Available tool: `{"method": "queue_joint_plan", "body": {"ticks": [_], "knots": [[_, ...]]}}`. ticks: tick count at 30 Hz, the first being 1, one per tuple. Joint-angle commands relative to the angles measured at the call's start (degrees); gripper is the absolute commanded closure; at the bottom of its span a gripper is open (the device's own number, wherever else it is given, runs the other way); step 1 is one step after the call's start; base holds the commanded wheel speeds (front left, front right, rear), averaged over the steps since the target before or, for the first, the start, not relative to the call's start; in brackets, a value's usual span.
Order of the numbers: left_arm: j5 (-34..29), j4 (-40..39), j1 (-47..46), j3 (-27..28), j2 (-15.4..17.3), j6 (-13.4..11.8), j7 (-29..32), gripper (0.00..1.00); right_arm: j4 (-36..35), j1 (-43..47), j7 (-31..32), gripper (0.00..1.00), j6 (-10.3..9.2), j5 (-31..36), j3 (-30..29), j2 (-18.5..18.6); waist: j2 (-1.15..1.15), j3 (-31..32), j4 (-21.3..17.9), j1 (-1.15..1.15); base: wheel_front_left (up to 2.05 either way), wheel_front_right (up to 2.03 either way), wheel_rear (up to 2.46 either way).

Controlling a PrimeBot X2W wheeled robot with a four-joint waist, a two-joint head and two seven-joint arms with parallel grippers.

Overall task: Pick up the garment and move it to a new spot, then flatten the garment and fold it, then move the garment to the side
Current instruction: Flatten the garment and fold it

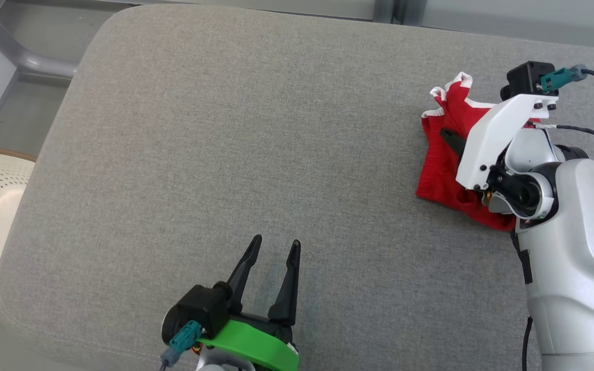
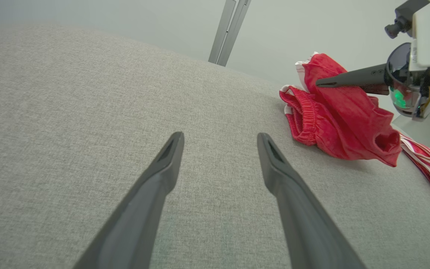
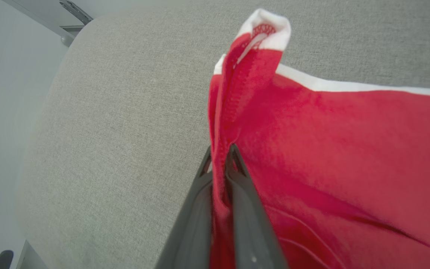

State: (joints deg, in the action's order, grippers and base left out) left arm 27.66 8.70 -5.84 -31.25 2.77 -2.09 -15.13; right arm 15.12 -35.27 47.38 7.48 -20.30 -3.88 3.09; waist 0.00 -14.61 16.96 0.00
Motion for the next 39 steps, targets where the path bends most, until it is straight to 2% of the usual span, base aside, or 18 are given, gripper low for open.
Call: {"method": "queue_joint_plan", "body": {"ticks": [1, 2, 3, 4, 9, 14, 16, 19, 21, 25, 29, 33, 36, 39], "knots": [[-0.17, 0.2, 0.69, 0.48, 0.24, 0.05, 0.01, 0.0, 0.49, 0.39, -1.29, 1.0, 0.02, 0.57, 0.29, 0.06, 0.0, 0.11, -0.27, 0.0, 0.0, 0.0, 0.0], [-0.19, 0.31, 0.78, 0.58, 0.24, 0.13, 0.01, 0.0, 0.83, 0.32, -1.99, 0.76, 0.02, 0.5, 0.53, 0.0, 0.0, 0.18, -0.42, 0.0, 0.0, 0.0, 0.0], [-0.15, 0.4, 0.8, 0.68, 0.24, 0.26, 0.01, 0.0, 1.13, 0.32, -2.88, 0.2, 0.02, -0.44, 1.39, -0.08, 0.0, 0.31, -0.58, 0.0, 0.0, 0.0, 0.0], [-0.06, 0.43, 0.84, 0.68, 0.24, 0.35, 0.01, 0.0, 1.5, 0.49, -3.37, 0.0, 0.02, -1.59, 1.82, -0.11, 0.0, 0.43, -0.7, 0.0, 0.0, 0.0, 0.0], [-0.02, 0.74, 1.41, 1.59, 0.24, 0.61, 0.01, 0.0, 1.37, 1.28, -8.99, 0.0, 0.02, -13.09, 4.08, -0.04, 0.0, 1.87, -1.86, 0.0, 0.0, 0.0, 0.0], [-1.26, 0.41, 2.48, 4.55, 0.24, 0.85, 0.01, 0.0, -3.6, 4.5, -14.51, 0.0, 0.02, -17.82, 6.44, -0.04, 0.0, 3.72, -4.15, 0.0, 0.0, 0.0, 0.0], [-1.93, 0.11, 3.34, 6.59, 0.24, 0.99, 0.01, 0.0, -6.93, 6.63, -18.46, 0.0, 0.02, -15.59, 6.95, 0.77, 0.0, 4.8, -5.63, 0.0, 0.0, 0.0, 0.0], [-3.0, -1.0, 5.36, 10.16, 0.24, 1.18, 0.01, 0.0, -11.76, 10.81, -29.17, 0.0, 0.02, -8.52, 9.0, 5.96, 0.0, 6.61, -8.17, 0.0, 0.0, 0.0, 0.0], [-4.07, -2.17, 6.74, 12.67, 0.24, 1.4, 0.01, 0.0, -12.19, 14.33, -36.65, 0.0, 0.02, -5.1, 9.3, 8.02, 0.0, 7.91, -9.79, 0.0, 0.0, 0.0, 0.0], [-4.79, -4.63, 9.88, 17.64, 0.24, 0.96, 0.02, 0.0, -9.17, 20.26, -50.2, 0.0, 0.0, 0.25, 7.62, 12.27, 0.0, 10.29, -12.4, 0.0, 0.0, 0.0, 0.0], [-5.95, -5.84, 12.66, 21.23, 0.24, 1.06, 0.01, 0.0, -3.41, 24.91, -60.15, 0.0, 0.02, 4.06, 5.78, 13.8, 0.0, 12.13, -14.06, 0.0, 0.0, 0.0, 0.0], [-7.78, -5.73, 14.57, 23.14, 0.25, 2.04, 0.01, 0.0, -0.4, 29.16, -62.53, 0.0, 0.01, 6.28, 4.75, 14.55, 0.0, 14.24, -14.38, 0.0, 0.0, 0.0, 0.0], [-8.96, -5.5, 15.64, 24.65, 0.23, 2.79, 0.02, 0.0, -2.91, 32.68, -62.55, 0.0, 0.0, 6.94, 1.89, 13.4, 0.0, 15.17, -14.6, 0.0, 0.0, 0.0, 0.0], [-9.9, -5.33, 17.2, 26.68, 0.24, 3.46, 0.01, 0.0, -4.07, 35.69, -62.56, 0.0, 0.01, 7.94, 1.47, 11.77, 0.0, 15.84, -15.53, 0.0, 0.0, 0.0, 0.0]]}}
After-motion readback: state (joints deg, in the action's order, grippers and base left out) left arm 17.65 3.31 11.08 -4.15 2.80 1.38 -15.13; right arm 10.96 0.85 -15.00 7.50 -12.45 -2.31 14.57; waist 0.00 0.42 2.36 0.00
